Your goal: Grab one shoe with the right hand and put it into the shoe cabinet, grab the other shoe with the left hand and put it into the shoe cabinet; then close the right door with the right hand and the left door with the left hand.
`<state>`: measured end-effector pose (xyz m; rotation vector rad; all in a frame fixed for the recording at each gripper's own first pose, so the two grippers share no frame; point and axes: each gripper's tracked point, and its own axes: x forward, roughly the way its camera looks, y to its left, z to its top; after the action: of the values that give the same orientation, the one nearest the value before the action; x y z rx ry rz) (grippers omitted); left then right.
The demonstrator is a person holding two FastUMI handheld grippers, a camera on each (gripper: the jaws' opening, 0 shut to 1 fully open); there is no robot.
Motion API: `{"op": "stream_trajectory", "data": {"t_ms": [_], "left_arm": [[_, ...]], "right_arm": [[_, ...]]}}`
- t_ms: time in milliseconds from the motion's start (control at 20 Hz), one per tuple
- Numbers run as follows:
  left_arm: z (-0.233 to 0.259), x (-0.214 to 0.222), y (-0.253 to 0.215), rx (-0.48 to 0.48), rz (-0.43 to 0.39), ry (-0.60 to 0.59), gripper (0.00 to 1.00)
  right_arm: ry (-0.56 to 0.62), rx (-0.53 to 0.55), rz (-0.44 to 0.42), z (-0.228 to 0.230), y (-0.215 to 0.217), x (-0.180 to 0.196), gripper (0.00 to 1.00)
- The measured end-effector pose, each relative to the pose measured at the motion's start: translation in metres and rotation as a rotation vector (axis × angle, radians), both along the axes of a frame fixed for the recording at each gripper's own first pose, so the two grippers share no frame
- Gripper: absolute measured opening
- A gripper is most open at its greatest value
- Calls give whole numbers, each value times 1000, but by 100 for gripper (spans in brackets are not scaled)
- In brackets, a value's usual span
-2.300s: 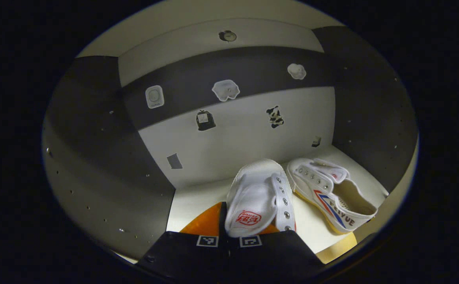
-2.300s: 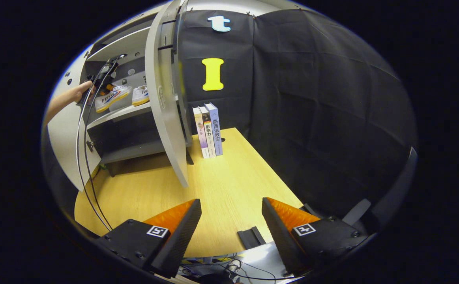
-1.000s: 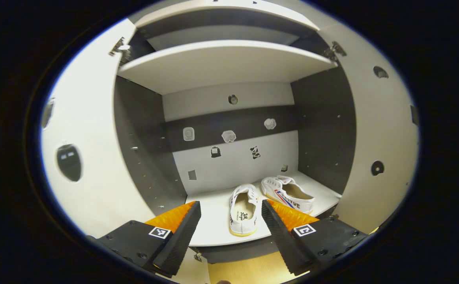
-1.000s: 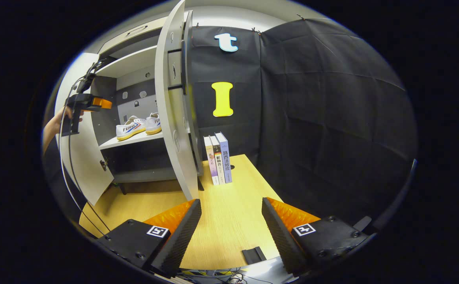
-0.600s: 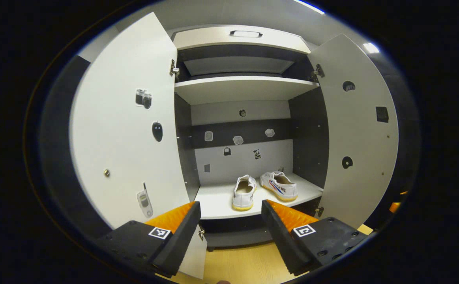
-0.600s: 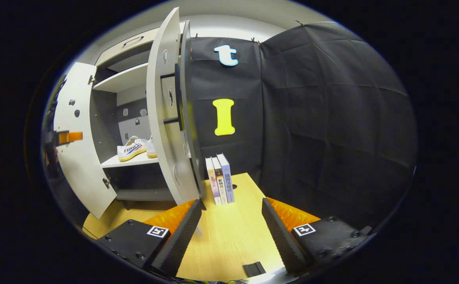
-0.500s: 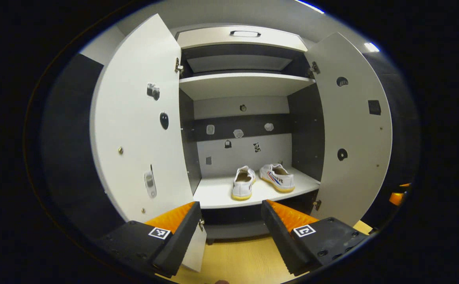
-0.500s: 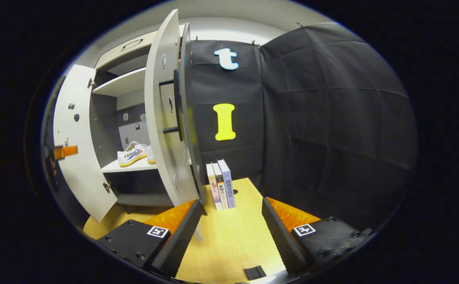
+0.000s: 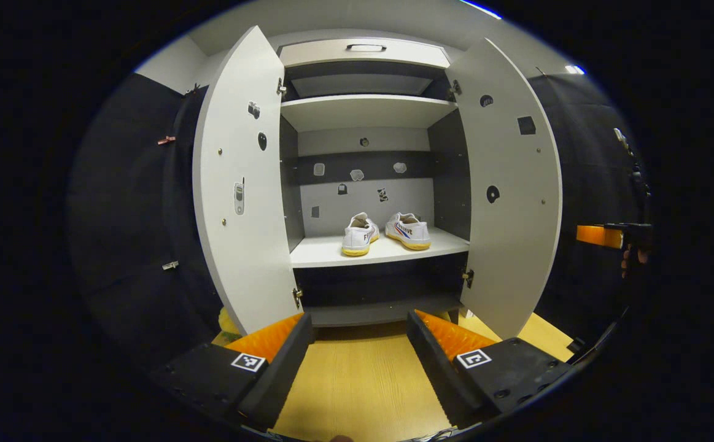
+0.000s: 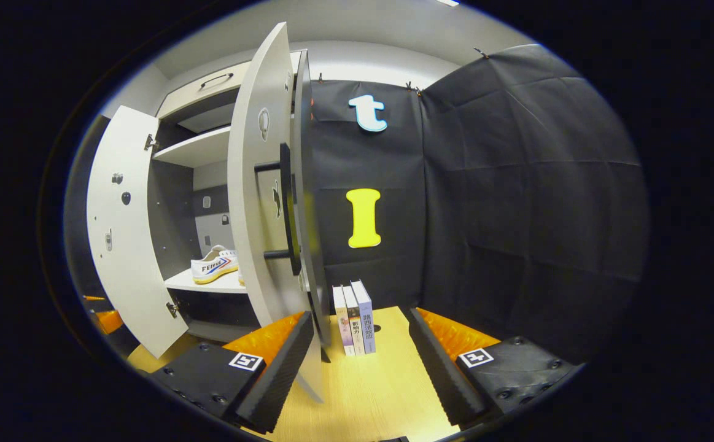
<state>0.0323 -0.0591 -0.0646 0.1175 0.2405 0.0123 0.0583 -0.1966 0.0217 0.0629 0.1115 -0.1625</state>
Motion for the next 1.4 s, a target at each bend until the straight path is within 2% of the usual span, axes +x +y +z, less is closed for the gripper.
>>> {"op": "stream_trajectory", "data": {"t_ms": [200, 400, 750, 900, 1000, 1150, 1200, 1400], "left_arm": [[5, -4, -7, -12, -10, -24, 97], [0, -9, -11, -34, 5, -12, 96], [-3, -29, -3, -20, 47, -5, 97], [-6, -37, 6, -43, 82, 1, 97], [-5, -42, 14, -45, 106, -2, 97], [-3, -47, 27, -46, 136, -11, 97], [-1, -49, 31, -52, 146, -15, 97], [-1, -51, 55, -77, 185, -22, 97]], "right_arm": [[-26, 5, 37, 29, -7, 18, 99], [-109, -35, 49, 74, -23, 49, 99], [-116, -63, 129, 98, -16, 98, 99], [-118, -43, 159, 102, -3, 102, 99], [-114, -36, 150, 101, -4, 102, 95], [-102, -24, 172, 99, 10, 103, 95], [-103, -33, 179, 100, 16, 102, 100], [-101, -33, 226, 98, 56, 102, 98]]}}
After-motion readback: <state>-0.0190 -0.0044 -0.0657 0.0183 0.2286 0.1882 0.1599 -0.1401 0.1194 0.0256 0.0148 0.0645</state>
